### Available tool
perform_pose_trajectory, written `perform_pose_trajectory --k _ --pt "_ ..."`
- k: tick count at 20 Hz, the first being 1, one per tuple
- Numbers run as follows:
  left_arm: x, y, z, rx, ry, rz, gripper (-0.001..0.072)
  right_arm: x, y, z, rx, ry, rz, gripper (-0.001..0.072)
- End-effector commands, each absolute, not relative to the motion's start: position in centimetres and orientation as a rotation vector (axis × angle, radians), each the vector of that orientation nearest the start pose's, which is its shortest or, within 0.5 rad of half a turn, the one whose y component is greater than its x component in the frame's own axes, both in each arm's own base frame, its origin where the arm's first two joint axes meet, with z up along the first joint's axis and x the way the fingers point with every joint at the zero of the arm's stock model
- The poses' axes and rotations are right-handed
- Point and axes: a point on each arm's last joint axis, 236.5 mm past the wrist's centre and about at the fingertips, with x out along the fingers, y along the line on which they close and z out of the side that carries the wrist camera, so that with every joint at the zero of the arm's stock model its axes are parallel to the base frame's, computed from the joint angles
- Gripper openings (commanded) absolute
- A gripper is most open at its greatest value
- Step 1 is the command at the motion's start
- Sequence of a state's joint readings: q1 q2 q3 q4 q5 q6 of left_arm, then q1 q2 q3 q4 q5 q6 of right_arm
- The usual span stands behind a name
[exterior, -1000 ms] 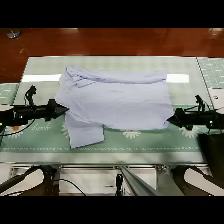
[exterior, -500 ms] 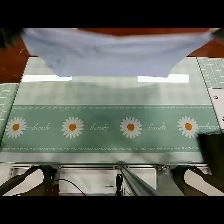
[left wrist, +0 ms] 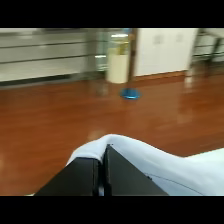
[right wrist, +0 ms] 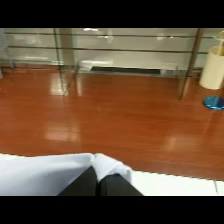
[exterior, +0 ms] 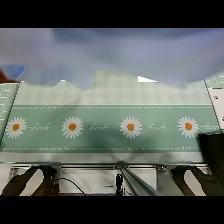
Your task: Fold the shirts.
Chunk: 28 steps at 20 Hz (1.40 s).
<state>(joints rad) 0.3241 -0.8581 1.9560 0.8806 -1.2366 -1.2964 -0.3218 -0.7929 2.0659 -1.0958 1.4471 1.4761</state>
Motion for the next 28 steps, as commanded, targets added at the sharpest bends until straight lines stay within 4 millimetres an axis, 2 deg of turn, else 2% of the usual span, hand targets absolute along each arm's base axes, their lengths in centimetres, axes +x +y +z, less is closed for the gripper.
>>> perform_pose_trajectory --k 1,3,5,7,9,12,16,19,22,23,25,28 --pt "20.8 -4.3 50.0 0.055 0.018 -0.152 0.0021 15.6 4.0 48.9 0.004 0.141 0.058 0.002" --pt "19.5 -5.2 48.4 0.058 0.041 -0.198 0.0021 14.4 3.5 48.0 0.006 0.172 0.024 0.0019" --pt "19.4 -4.3 46.1 0.062 0.115 -0.181 0.0021 14.4 2.9 46.4 0.019 0.236 -0.002 0.0019" --pt "20.2 -2.0 44.0 0.068 0.193 -0.093 0.0021 15.9 2.4 44.3 0.042 0.309 0.0 0.002" --pt "22.2 -1.5 41.8 0.065 0.256 -0.074 0.0021 18.3 2.0 41.1 0.081 0.407 0.021 0.002" --pt "27.4 -2.2 35.8 0.042 0.398 -0.102 0.0021 23.5 2.1 35.1 0.158 0.528 0.096 0.002" --pt "37.4 -3.5 25.4 -0.042 0.552 -0.14 0.0021 31.5 1.6 25.2 0.313 0.653 0.168 0.002" --pt "44.2 -5.6 18.3 -0.23 0.652 -0.173 0.0022 37.7 -0.5 17.9 0.337 0.723 0.167 0.002" --pt "50.5 -6.5 12.0 -0.329 0.678 -0.153 0.0022 44.5 -3.1 12.6 0.417 0.722 0.104 0.0019" --pt "52.0 -6.9 10.2 -0.369 0.697 -0.152 0.0022 46.4 -3.2 10.7 0.43 0.74 0.098 0.0019" --pt "54.4 -7.6 7.1 -0.448 0.737 -0.151 0.0022 49.7 -1.5 6.6 0.437 0.812 0.13 0.0019" --pt "56.1 -8.9 3.5 -0.524 0.805 -0.162 0.0022 53.4 0.1 2.5 0.519 0.9 0.131 0.0019"
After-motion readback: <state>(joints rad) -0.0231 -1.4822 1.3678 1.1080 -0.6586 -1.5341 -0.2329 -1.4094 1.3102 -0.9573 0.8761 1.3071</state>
